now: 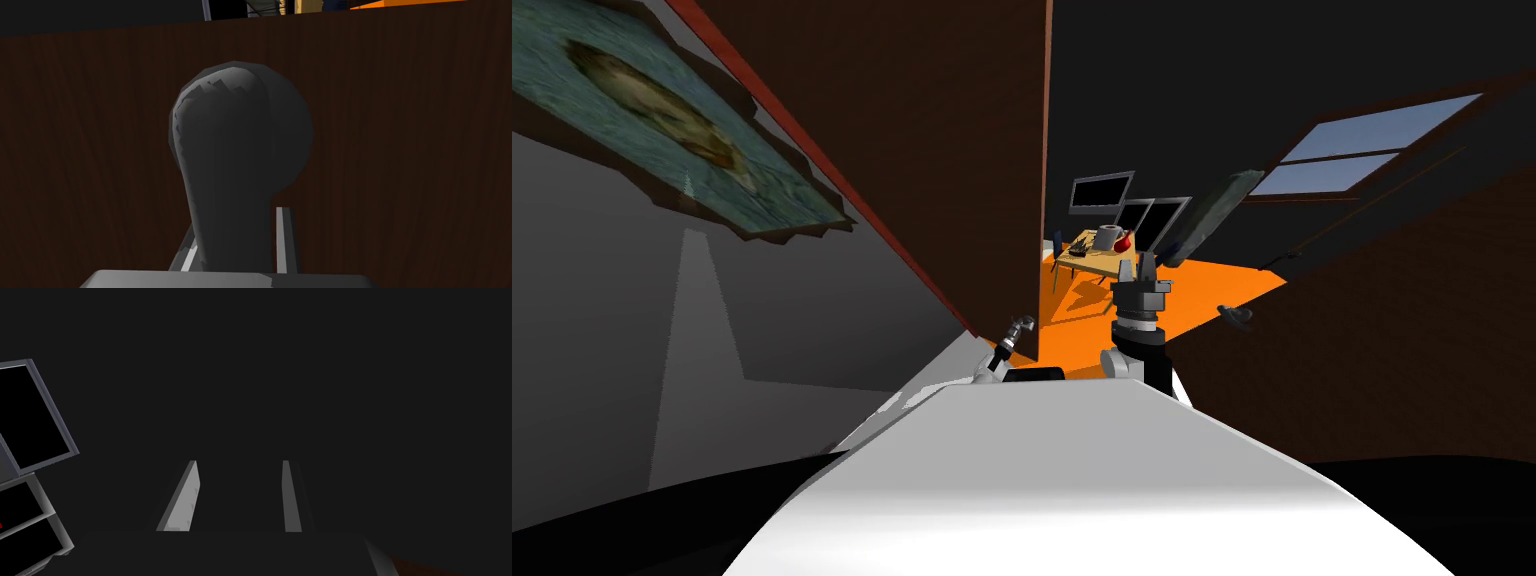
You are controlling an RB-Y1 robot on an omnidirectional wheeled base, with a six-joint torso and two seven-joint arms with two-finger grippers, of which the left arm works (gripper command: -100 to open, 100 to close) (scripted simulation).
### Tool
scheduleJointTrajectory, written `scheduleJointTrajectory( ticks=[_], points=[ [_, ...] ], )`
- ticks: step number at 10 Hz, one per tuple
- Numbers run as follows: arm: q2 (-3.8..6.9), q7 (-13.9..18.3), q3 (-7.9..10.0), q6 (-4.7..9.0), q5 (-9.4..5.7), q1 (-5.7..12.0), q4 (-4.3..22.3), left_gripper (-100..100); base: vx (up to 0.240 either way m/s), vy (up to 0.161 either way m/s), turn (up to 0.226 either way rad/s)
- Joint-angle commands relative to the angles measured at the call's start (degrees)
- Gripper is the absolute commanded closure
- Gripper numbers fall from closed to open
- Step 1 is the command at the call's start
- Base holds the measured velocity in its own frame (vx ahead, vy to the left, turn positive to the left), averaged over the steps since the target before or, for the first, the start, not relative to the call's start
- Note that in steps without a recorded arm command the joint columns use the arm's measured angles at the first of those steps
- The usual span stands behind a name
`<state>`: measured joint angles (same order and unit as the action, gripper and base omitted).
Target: Push the door open
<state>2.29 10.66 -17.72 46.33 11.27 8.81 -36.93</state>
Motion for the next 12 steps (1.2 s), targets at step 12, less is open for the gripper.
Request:
scheduleJointTrajectory(
  ticks=[12],
  points=[
    [-0.01, -4.87, 10.13, -0.48, -5.41, 0.91, 1.34, 100, 0.125, -0.145, 0.066]
  ],
)
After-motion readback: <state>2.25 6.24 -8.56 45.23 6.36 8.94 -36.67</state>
